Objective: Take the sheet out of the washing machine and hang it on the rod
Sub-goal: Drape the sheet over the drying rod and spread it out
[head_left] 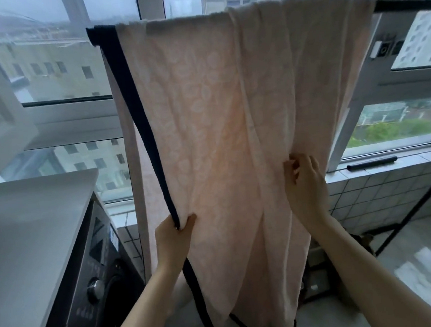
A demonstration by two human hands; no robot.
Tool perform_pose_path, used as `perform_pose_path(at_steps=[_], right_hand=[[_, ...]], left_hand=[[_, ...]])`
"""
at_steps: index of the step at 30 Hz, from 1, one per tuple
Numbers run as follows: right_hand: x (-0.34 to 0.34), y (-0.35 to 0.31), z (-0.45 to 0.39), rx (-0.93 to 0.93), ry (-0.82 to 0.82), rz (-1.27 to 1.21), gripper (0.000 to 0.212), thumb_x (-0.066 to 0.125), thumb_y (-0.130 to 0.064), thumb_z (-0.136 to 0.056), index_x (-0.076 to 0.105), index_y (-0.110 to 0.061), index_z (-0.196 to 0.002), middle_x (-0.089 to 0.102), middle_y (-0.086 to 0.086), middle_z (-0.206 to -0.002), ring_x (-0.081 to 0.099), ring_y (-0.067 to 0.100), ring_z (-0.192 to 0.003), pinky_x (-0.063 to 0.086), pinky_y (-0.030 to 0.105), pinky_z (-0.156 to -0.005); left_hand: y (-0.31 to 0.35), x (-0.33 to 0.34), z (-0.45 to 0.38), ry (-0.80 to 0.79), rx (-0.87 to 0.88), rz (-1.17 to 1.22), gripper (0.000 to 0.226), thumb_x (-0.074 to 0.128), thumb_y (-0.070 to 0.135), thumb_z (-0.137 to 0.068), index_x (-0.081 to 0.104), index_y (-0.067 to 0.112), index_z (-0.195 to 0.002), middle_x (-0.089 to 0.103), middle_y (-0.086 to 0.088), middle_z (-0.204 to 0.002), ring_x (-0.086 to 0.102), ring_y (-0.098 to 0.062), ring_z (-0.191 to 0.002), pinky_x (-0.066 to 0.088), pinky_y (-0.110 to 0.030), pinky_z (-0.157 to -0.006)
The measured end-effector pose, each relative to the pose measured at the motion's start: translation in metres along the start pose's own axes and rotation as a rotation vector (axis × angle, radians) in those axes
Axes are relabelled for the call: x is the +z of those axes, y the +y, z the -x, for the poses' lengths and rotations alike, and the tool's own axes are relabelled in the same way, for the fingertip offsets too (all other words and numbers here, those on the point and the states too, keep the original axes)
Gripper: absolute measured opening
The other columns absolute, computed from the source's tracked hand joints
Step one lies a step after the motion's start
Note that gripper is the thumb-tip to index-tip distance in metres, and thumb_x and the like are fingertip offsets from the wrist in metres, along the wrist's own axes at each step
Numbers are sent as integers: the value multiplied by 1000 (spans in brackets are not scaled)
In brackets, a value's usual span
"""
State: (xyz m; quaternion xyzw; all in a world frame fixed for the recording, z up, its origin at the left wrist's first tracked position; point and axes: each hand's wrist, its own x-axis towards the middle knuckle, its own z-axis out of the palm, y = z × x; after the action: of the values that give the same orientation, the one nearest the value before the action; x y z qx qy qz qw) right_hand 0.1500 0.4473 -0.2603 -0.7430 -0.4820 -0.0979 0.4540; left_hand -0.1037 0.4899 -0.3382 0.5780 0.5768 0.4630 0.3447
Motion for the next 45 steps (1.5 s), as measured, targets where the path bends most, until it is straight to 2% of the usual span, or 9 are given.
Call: perform_pose_path(at_steps=[6, 11, 16, 22, 25, 31, 37, 41, 45], right_hand=[[-17, -38, -33, -58, 56, -31, 73, 62, -60, -78, 29, -23, -131, 44, 5, -120, 49, 28, -106, 46, 43, -84], [-18, -81, -67, -34, 47, 57, 98, 67, -61, -72, 6, -30, -142, 32, 7, -135, 43, 33, -114, 39, 46, -95], [-25, -100, -89, -129, 126, 161, 85, 62, -57, -79, 13, -20, -137, 39, 14, -131, 53, 36, -105, 46, 45, -85], [-23, -125, -109, -273, 174, 377, 84, 50, -79, -71, 39, -12, -121, 47, 24, -127, 51, 42, -106, 47, 50, -81], [-18, -132, -117, -316, 180, 487, 65, 56, -69, -74, 48, -20, -116, 47, 24, -126, 50, 44, -106, 47, 50, -77], [-28, -137, -125, -316, 158, 292, 25, 49, -32, -91, 59, -26, -113, 49, 15, -122, 53, 36, -100, 45, 45, -81], [-88, -141, -183, -371, 297, -113, 19, 39, -26, -101, 50, -21, -87, 50, -7, -60, 47, 8, -48, 38, 22, -48], [-114, -137, -235, -307, 356, -60, 20, 37, -17, -102, 47, -19, -85, 43, -6, -58, 39, 3, -49, 27, 15, -40], [-114, -107, -275, -180, 339, 10, 17, 39, -14, -98, 50, -16, -85, 50, 0, -68, 50, 22, -64, 34, 28, -59]], left_hand=[[71, -8, -22, 65, 82, 268, 23, 80, 27, -74, 60, 30, -85, 68, 7, -82, 66, -7, -71, 55, -26, -63], [141, -13, -41, 227, 279, 318, 29, 80, 31, -74, 57, 14, -80, 54, 5, -67, 49, -2, -53, 43, -15, -53], [187, -17, -52, 279, 416, 332, 29, 79, 24, -76, 59, 24, -97, 61, 16, -83, 57, 12, -72, 40, -1, -61], [202, -14, -64, 344, 433, 224, 20, 72, 19, -83, 57, 9, -92, 60, 1, -77, 56, -9, -68, 44, -19, -57], [205, -12, -62, 316, 453, 215, 13, 64, 13, -89, 58, 7, -99, 61, 1, -80, 57, -6, -68, 42, -9, -53], [206, -11, -62, 271, 430, 258, 26, 74, 16, -80, 57, 13, -100, 62, 5, -81, 60, -3, -66, 43, -11, -53], [204, -9, -68, 348, 421, 224, 24, 65, 2, -85, 49, 15, -71, 52, -4, -59, 50, -10, -47, 37, -17, -41], [213, -5, -61, 327, 431, 229, 23, 57, -1, -89, 47, 15, -76, 53, -20, -66, 43, -16, -48, 37, -17, -41], [212, -1, -65, 344, 460, 234, 25, 54, 2, -91, 47, 24, -80, 52, -8, -68, 48, -17, -54, 40, -18, -44]])
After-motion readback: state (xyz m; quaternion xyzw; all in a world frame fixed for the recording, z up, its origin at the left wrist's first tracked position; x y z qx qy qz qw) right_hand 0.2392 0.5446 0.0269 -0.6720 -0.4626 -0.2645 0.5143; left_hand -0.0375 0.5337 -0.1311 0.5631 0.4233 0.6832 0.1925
